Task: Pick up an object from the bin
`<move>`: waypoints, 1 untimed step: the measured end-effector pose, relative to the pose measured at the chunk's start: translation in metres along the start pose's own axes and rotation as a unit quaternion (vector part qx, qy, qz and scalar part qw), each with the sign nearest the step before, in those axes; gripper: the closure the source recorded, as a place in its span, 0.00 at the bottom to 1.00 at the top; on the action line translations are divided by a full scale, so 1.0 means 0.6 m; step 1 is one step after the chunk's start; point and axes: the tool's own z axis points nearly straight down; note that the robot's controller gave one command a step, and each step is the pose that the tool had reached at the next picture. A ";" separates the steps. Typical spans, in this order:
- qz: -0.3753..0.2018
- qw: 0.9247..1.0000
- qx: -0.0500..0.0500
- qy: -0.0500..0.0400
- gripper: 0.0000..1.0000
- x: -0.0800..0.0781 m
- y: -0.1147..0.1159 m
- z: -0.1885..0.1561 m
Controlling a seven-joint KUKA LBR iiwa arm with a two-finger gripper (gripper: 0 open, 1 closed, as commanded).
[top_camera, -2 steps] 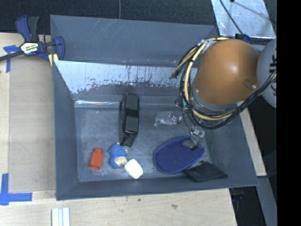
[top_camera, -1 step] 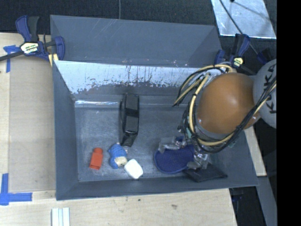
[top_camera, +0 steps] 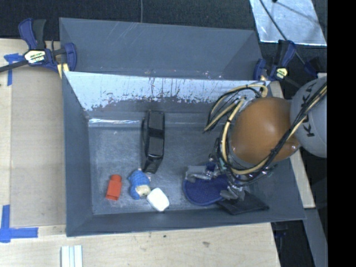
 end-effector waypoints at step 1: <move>0.000 1.000 0.002 0.002 1.00 0.002 -0.004 -0.009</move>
Offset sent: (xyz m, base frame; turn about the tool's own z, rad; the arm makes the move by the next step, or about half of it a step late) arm 0.0000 0.0000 0.0000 0.0000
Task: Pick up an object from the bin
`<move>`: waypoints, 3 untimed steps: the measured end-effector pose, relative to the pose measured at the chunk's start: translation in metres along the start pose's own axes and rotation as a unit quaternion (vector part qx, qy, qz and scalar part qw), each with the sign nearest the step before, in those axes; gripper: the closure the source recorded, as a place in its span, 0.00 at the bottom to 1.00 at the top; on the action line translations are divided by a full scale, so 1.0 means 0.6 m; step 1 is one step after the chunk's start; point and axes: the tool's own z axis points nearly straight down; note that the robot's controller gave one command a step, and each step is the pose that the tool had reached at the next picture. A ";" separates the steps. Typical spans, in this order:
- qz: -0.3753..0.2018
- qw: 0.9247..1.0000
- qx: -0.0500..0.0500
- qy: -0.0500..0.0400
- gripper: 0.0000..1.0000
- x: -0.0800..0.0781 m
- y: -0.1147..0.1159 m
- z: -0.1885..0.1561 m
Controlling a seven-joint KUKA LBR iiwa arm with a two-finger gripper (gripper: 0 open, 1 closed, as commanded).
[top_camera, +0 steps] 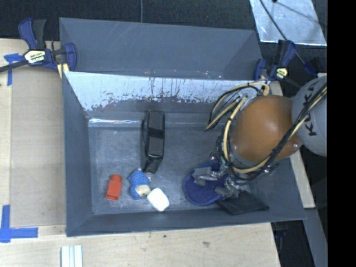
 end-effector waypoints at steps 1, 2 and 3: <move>0.031 1.000 0.002 -0.001 1.00 0.037 -0.005 -0.240; 0.061 0.998 -0.006 0.001 1.00 -0.019 0.021 -0.095; 0.058 0.998 0.002 -0.003 1.00 -0.068 -0.004 -0.244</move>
Offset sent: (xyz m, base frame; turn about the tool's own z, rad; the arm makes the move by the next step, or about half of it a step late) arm -0.0110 -0.0195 0.1395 0.0573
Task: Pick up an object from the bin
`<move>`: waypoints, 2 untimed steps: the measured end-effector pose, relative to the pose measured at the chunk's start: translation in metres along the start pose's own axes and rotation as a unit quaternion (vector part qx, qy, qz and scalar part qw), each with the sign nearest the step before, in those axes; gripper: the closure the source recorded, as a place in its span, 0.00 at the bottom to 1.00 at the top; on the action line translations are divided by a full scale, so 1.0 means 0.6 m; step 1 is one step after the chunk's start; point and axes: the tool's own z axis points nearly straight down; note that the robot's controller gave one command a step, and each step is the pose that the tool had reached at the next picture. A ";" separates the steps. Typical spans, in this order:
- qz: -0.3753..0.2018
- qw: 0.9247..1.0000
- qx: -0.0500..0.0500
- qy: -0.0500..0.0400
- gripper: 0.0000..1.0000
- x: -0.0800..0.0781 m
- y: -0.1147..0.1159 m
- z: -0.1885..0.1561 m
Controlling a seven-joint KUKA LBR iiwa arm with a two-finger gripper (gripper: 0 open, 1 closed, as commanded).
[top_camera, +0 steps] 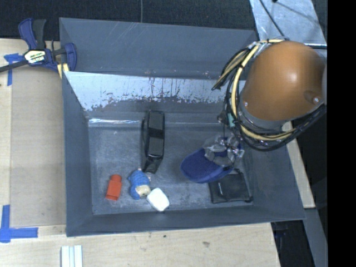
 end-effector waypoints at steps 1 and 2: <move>0.073 0.997 -0.006 0.005 1.00 -0.059 -0.029 0.151; 0.065 0.998 -0.006 0.005 1.00 -0.001 0.058 0.148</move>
Offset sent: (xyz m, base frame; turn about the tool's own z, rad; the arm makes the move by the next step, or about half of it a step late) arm 0.0358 0.0185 -0.0866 0.1463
